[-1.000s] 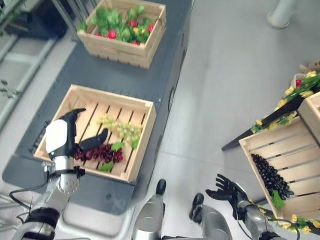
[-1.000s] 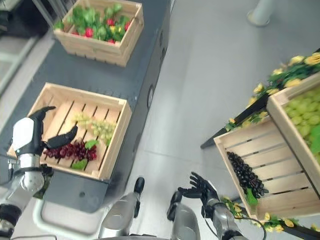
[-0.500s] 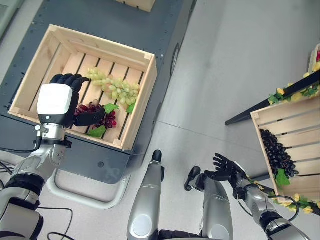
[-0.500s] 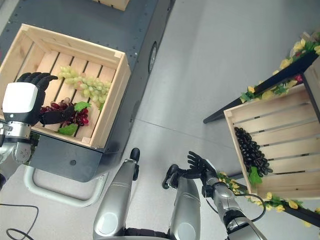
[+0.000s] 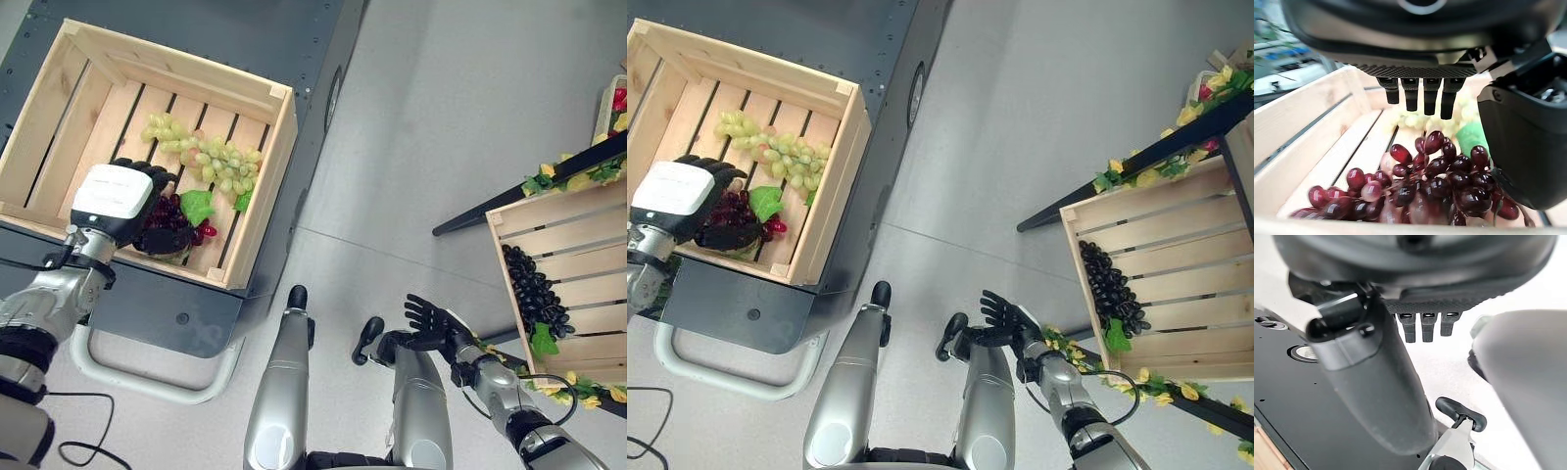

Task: Pick up the fruits from the basket on one side to the basket on the other side

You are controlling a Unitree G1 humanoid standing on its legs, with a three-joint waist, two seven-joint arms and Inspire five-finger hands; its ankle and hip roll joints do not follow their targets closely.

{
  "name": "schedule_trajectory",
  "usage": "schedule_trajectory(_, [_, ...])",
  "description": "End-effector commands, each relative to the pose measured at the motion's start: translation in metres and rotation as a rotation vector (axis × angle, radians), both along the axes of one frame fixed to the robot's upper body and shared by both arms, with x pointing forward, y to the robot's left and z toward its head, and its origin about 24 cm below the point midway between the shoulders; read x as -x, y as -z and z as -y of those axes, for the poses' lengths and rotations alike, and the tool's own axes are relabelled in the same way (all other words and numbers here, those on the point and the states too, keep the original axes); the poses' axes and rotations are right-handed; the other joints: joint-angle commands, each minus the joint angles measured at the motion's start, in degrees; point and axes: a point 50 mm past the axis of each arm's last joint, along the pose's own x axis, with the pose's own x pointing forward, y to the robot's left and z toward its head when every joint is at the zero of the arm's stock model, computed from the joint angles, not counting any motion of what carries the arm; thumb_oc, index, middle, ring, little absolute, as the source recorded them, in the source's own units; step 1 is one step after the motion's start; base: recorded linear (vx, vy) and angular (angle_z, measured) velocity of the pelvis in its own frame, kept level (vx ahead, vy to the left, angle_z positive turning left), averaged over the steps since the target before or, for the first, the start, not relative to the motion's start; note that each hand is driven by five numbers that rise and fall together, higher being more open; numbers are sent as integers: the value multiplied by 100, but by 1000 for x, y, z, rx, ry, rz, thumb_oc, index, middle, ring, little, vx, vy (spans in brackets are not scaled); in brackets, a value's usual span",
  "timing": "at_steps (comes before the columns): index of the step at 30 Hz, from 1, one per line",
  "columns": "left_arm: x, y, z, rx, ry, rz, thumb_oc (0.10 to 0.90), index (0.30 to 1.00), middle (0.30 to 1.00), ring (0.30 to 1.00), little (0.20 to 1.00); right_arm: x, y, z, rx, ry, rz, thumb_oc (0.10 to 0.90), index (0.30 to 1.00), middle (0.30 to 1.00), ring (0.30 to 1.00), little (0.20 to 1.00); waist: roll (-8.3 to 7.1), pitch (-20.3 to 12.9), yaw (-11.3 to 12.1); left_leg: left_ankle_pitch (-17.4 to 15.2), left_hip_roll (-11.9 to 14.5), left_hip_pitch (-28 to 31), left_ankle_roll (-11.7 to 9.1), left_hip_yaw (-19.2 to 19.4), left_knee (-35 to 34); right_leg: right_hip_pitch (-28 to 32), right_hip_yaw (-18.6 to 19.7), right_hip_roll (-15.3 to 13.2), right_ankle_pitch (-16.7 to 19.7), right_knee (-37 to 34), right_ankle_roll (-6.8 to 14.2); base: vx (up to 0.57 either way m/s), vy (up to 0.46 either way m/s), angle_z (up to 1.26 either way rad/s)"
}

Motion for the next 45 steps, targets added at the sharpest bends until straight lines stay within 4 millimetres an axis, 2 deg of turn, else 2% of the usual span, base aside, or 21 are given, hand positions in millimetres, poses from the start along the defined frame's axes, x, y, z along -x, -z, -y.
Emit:
schedule_trajectory(1, [12,-67,-25,-70,-111,169,800,900,900,900,900,15,-5,32,7,52,23,800,900,900,900,900,160,-78,59,-536,-290,413,377,405,-139,657,-192,349,-9,-238,-242,0,0,0])
schedule_trajectory(5, [18,-79,-28,-102,-146,151,800,900,900,900,900,20,-3,41,21,85,8,800,900,900,900,900,168,-78,108,-523,-274,404,354,374,-144,685,-258,318,-21,-243,-252,6,-8,0])
schedule_trajectory(8, [19,-79,-28,-136,-151,104,800,900,900,900,900,23,-2,45,19,98,2,800,900,900,900,900,177,-78,146,-523,-291,422,352,340,-168,720,-290,313,-33,-255,-257,25,-34,4])
schedule_trajectory(15, [15,-81,-12,-136,-96,44,800,900,900,900,900,21,-4,44,-11,105,24,800,900,900,900,900,169,-78,231,-493,-320,357,335,275,-223,665,-379,280,-20,-230,-246,19,-29,9])
schedule_trajectory(24, [13,-74,-12,-62,-75,84,800,900,900,900,900,20,-4,35,-39,92,49,800,900,900,900,900,39,-78,223,-500,-274,167,342,247,-205,474,-396,352,-31,-176,-264,-3,-2,3])
schedule_trajectory(33, [0,-59,-7,-72,-73,115,800,900,900,900,900,15,-8,33,-63,109,70,800,900,900,900,900,-199,-78,80,-508,-144,-306,360,221,-14,-17,-358,449,0,34,-275,-15,22,2])
schedule_trajectory(43, [-23,-69,15,-69,-61,67,800,900,900,900,900,6,-20,28,-123,119,154,800,900,900,900,900,-321,-78,-91,-522,-65,-731,401,205,74,-511,-341,457,50,161,-244,-11,13,2])
schedule_trajectory(44, [-24,-67,16,-64,-58,65,684,726,726,726,726,6,-20,27,-124,118,157,800,900,900,900,900,-325,-78,-92,-538,-57,-696,402,226,62,-481,-330,466,50,139,-233,0,0,0])
schedule_trajectory(45, [-25,-67,19,-60,-46,67,496,444,444,444,444,4,-22,27,-127,120,166,800,900,900,900,900,-321,-78,-112,-524,-56,-732,399,235,70,-507,-341,455,62,140,-233,0,0,0])
